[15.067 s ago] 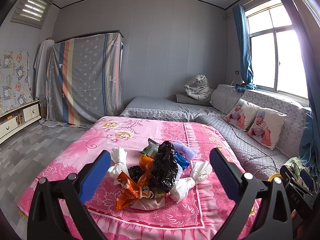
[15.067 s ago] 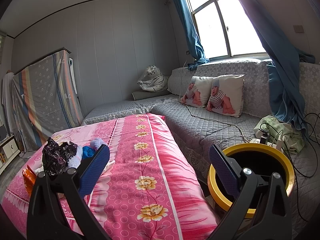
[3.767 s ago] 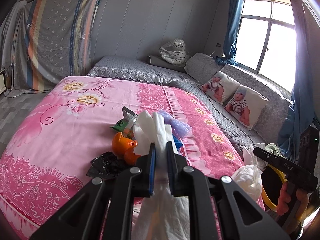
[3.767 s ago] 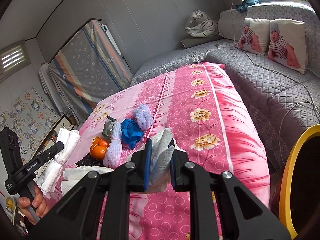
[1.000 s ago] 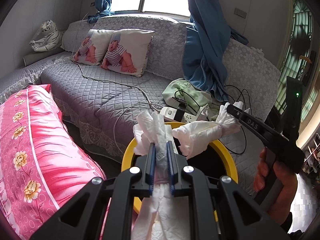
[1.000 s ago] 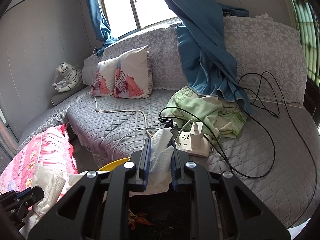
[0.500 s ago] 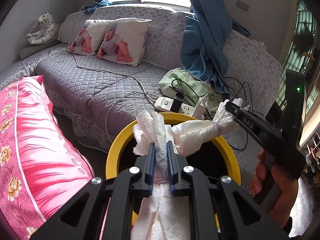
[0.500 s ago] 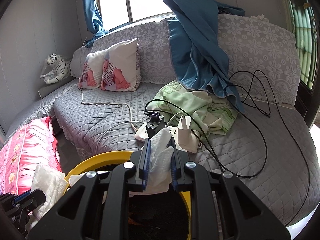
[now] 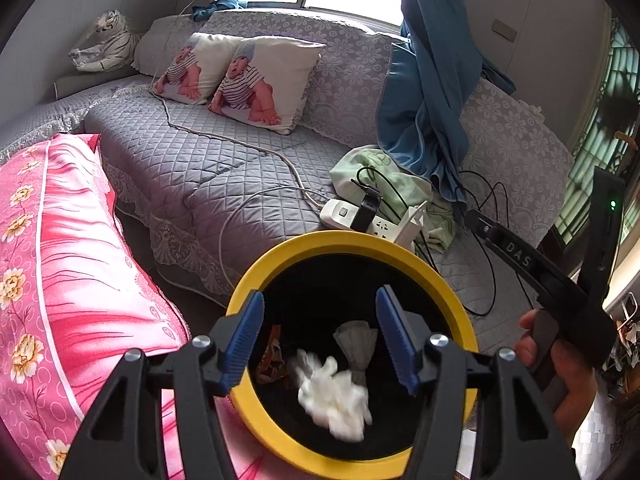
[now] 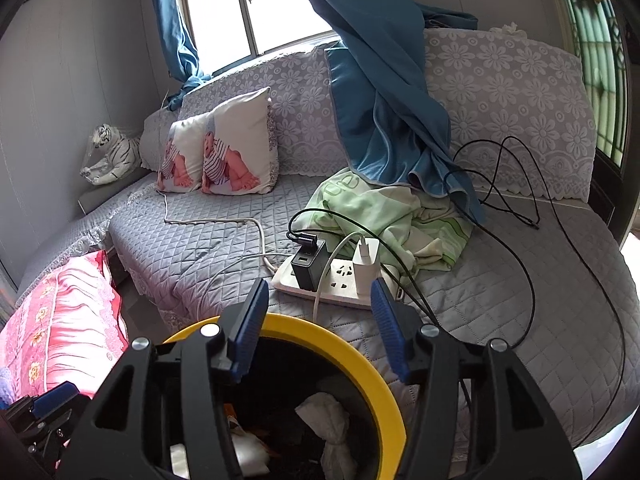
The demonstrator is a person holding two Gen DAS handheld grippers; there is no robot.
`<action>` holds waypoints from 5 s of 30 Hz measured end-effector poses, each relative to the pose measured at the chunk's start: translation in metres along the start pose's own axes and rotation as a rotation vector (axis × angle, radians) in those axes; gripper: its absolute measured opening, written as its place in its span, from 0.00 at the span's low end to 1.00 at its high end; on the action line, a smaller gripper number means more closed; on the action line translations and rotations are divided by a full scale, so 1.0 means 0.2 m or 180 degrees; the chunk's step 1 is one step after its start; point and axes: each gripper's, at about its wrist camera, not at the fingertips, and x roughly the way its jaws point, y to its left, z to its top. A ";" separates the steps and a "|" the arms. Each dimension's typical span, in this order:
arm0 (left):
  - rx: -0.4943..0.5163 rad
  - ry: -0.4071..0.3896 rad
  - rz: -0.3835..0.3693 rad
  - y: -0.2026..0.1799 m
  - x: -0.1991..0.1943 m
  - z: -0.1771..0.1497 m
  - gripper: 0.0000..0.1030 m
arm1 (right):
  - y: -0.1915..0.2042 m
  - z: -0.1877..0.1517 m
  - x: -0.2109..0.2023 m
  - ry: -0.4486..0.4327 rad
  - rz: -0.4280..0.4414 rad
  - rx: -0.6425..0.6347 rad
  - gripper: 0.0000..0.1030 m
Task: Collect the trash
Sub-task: 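Open both tools to drop the tissue bundles into the bin, then move both tools back over the remaining trash on the bed, then grasp the pink-white cloth bundle with the left tool while the right tool grasps the lavender mesh bundle, then carry the cloth bundle and lavender mesh with both tools over the yellow bin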
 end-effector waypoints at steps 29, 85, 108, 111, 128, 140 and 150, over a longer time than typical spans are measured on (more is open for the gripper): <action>-0.0590 -0.1074 0.1806 0.96 -1.48 -0.33 0.87 | 0.95 -0.02 -0.50 -0.0302 0.1967 -0.0886 0.83; -0.1287 -0.0436 0.1558 1.33 -1.60 -1.17 0.86 | 2.71 -0.95 -0.30 0.0903 0.2806 -0.3028 0.79; -0.1229 -0.0295 0.1511 1.28 -1.51 -1.15 0.44 | 2.74 -1.03 -0.26 0.1086 0.2721 -0.3172 0.33; -0.1262 -0.0292 0.1518 1.30 -1.52 -1.15 0.40 | 2.74 -1.03 -0.26 0.1058 0.2695 -0.3189 0.27; -0.1413 -0.0550 0.1464 1.24 -1.69 -1.16 0.35 | 2.58 -0.86 -0.45 0.0913 0.2765 -0.2957 0.25; -0.1387 -0.0625 0.1625 1.19 -1.76 -1.12 0.35 | 2.35 -0.78 -0.56 0.0918 0.2858 -0.2844 0.25; -0.1330 -0.0639 0.1698 1.16 -1.77 -1.06 0.35 | 2.20 -0.76 -0.60 0.0829 0.2845 -0.2845 0.25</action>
